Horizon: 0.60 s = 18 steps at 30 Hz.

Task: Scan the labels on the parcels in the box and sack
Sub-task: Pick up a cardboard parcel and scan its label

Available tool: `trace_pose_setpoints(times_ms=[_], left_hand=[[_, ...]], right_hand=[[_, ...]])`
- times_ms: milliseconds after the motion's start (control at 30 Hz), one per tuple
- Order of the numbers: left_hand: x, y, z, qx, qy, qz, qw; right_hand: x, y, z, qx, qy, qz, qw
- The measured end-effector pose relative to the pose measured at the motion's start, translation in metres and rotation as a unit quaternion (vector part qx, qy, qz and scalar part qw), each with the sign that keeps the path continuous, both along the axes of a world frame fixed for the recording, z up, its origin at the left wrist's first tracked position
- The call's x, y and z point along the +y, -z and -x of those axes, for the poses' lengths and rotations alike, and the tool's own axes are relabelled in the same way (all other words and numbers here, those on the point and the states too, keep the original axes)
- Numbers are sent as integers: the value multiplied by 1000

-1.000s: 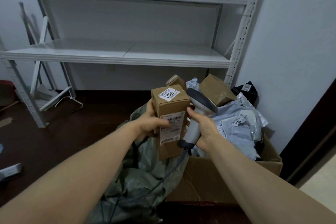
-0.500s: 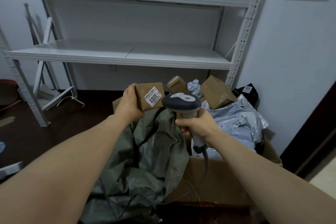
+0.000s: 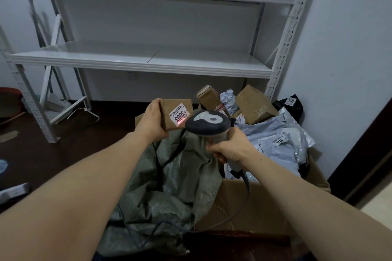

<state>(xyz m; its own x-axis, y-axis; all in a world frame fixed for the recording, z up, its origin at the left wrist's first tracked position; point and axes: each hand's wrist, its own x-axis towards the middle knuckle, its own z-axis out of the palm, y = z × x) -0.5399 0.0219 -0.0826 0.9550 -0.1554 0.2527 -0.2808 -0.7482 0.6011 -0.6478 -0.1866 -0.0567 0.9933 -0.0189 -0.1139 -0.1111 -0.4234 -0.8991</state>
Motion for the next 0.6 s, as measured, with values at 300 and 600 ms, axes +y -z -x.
trace_pose_setpoints(times_ms=[300, 600], left_hand=[[4, 7, -3, 12, -8, -7, 1000], [10, 19, -5, 52, -35, 14, 998]], right_hand=[[-1, 8, -8, -17, -11, 49, 999], [-1, 10, -8, 17, 0, 9, 1000]])
